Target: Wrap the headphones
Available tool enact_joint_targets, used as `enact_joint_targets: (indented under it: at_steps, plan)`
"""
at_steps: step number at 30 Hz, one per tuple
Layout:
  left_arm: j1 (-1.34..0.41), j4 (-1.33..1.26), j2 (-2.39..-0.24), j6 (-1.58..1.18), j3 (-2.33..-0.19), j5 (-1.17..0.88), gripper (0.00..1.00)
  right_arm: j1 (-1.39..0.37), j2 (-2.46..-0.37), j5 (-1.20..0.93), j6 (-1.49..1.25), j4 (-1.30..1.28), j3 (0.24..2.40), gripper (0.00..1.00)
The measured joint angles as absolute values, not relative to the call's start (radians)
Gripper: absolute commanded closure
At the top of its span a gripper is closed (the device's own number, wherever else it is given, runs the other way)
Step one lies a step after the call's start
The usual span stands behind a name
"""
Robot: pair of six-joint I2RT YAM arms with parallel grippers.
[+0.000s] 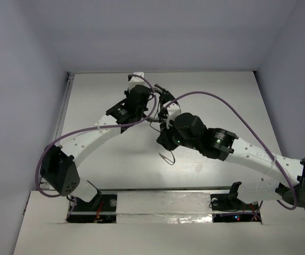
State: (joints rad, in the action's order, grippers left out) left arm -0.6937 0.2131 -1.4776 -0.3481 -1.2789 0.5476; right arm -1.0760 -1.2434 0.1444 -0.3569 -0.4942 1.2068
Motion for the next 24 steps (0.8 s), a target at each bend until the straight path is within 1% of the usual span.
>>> enact_joint_targets:
  at_steps: [5,14,18,24]
  plan:
    - [-0.745,0.256,-1.457,-0.296,-1.23,0.554,1.0,-1.076,-1.237,0.217,-0.321,-0.575,1.243,1.0]
    - [-0.798,0.362,-1.322,-0.207,-1.165,0.501,1.0,-1.076,-1.258,0.348,-0.265,-0.684,1.282,1.0]
    - [-0.806,0.399,-1.278,-0.18,-1.119,0.492,1.0,-1.076,-1.258,0.411,-0.249,-0.706,1.295,1.0]
    - [-0.831,0.419,-1.273,-0.161,-1.096,0.47,1.0,-1.076,-1.257,0.477,-0.225,-0.705,1.313,1.0]
